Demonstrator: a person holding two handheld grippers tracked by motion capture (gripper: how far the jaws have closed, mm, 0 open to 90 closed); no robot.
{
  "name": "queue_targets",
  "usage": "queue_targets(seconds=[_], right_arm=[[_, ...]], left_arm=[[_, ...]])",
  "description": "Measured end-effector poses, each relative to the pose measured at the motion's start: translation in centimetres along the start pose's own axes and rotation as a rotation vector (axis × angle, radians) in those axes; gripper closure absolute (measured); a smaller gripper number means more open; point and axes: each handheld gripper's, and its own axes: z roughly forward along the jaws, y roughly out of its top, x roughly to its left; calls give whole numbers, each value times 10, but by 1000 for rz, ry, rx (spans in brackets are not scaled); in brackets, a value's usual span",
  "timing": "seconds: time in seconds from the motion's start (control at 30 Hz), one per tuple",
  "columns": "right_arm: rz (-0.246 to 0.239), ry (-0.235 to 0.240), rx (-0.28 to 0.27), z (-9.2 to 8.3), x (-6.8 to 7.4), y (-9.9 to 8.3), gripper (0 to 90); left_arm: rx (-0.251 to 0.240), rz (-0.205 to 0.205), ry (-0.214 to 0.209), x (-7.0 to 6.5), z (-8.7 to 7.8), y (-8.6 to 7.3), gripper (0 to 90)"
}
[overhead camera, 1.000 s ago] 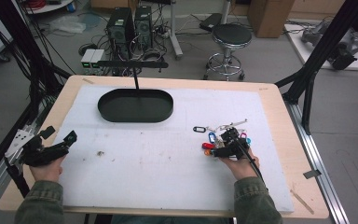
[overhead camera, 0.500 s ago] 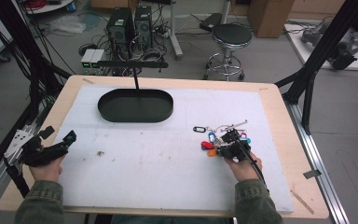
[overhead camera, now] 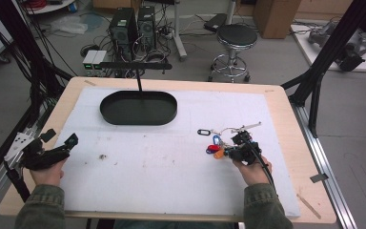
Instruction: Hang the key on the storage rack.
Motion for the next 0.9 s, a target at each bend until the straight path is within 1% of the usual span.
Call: queue_targets(seconds=[0.07,0.1,0.17,0.23,0.3,0.37,0.5,0.57,0.63,0.7,0.73,0.77,0.8,0.83,0.9], right_arm=[[10,19,-1,-1,-1,1,879],[0,23,4,-2,-2,1,880],[-7,24,-5,-4,-4,3,881],[-9,27,-25,-9,-6,5,882],[-7,31,-29,-11,-6,6,882],[-9,44,-49,-17,-8,8,882],[-12,63,-67,-23,-9,11,882],[-18,72,-80,-26,-9,12,882],[-21,92,-94,-29,-8,15,881],[-24,95,-118,-34,-7,17,881],[-25,106,-124,-36,-7,19,881],[-25,106,-124,-36,-7,19,881],[-37,114,-137,-40,-5,24,882],[-37,120,-135,-42,-5,25,881],[-54,117,-141,-45,-3,29,881]], left_arm=[[2,0,1,0,0,0,24],[2,0,0,0,0,0,24],[2,0,-1,0,0,0,24],[1,-1,-1,0,0,0,24],[1,-1,-1,0,0,0,24],[2,1,-2,0,0,0,24],[2,1,-2,0,0,0,24],[2,0,-3,0,0,0,24],[3,1,-2,0,0,0,24],[3,0,-3,0,1,0,24],[3,-1,-3,0,1,0,24],[3,-1,-3,0,1,0,24],[2,-1,-4,0,0,0,24],[2,-1,-4,0,0,0,24],[2,0,-3,0,0,0,23]])
